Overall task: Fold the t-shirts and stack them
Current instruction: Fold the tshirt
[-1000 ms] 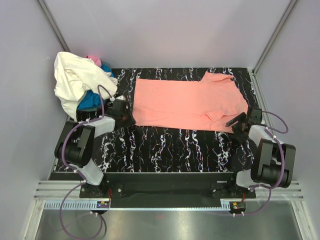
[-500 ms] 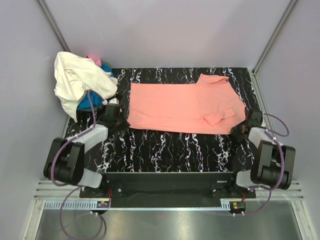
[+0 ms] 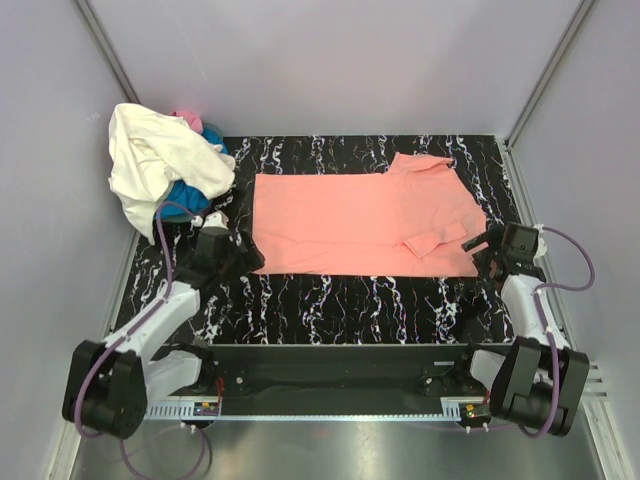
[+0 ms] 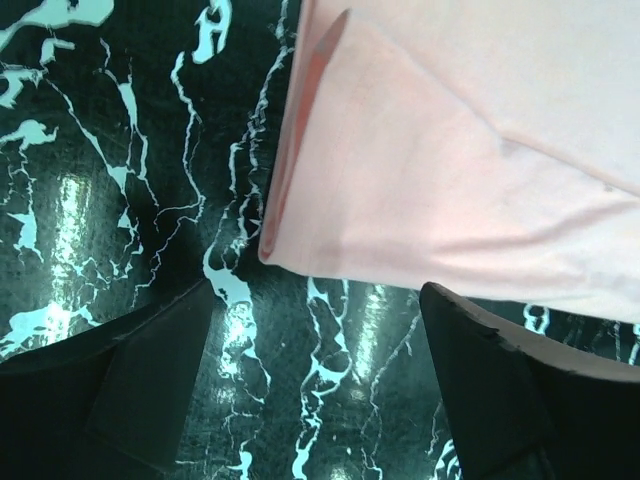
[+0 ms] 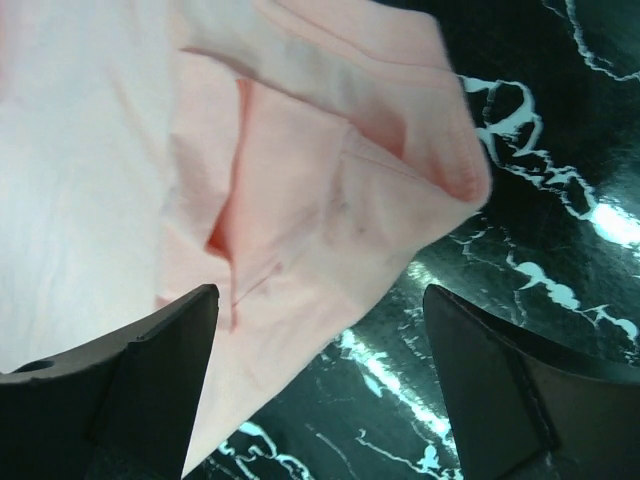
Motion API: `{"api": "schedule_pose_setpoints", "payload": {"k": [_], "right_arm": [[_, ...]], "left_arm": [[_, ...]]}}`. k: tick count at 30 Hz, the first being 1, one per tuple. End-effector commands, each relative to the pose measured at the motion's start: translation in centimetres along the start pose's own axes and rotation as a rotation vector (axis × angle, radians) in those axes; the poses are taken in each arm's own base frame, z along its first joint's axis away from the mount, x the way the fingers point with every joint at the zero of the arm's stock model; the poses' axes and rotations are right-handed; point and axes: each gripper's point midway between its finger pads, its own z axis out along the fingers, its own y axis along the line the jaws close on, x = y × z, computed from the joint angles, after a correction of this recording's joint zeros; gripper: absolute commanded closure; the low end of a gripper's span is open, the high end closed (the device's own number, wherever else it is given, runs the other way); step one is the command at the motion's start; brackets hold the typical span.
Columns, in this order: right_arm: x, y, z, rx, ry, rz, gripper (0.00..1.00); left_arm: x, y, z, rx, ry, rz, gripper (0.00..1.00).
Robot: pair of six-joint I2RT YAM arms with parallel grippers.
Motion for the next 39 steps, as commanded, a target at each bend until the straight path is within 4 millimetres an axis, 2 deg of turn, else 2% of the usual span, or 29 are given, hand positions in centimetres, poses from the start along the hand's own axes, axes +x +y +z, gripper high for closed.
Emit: {"api": "schedule_pose_setpoints", "payload": {"k": [1, 4, 5, 11, 15, 17, 20, 27, 32, 39], "right_arm": [[-0.6, 3.6, -2.2, -0.173, 0.01, -0.036, 0.1], [0.3, 6.4, -2.8, -0.328, 0.069, -0.037, 0.1], [0.4, 6.7, -2.6, -0.342, 0.078, -0.036, 0.1], [0.3, 8.1, -0.1, -0.373, 0.124, -0.058, 0.11], [1.0, 9.2, 2.5, -0.394, 0.176, -0.058, 0.12], [0.6, 9.8, 3.0, -0.398, 0.181, -0.054, 0.12], [0.5, 10.3, 4.2, -0.399, 0.196, -0.039, 0.13], [1.6, 11.2, 6.6, -0.375, 0.235, -0.042, 0.14], [2.4, 11.8, 7.4, -0.368, 0.255, -0.051, 0.15], [3.0, 12.7, 7.3, -0.38, 0.269, -0.058, 0.16]], "left_arm": [[-0.9, 0.2, -1.3, -0.003, -0.103, 0.035, 0.09], [-1.3, 0.5, -1.8, 0.014, -0.177, 0.052, 0.08], [-1.6, 0.7, -1.9, 0.006, -0.193, 0.053, 0.08], [-1.6, 0.4, -1.9, 0.013, -0.189, 0.085, 0.08], [-1.4, 0.3, -1.8, 0.014, -0.175, 0.097, 0.08], [-1.4, 0.2, -1.8, 0.014, -0.179, 0.099, 0.08], [-1.3, 0.1, -1.9, 0.018, -0.182, 0.106, 0.08], [-1.2, -0.2, -1.7, 0.016, -0.172, 0.119, 0.08], [-1.3, -0.3, -1.7, 0.018, -0.173, 0.124, 0.08], [-1.2, -0.4, -1.7, 0.018, -0.171, 0.127, 0.08]]}}
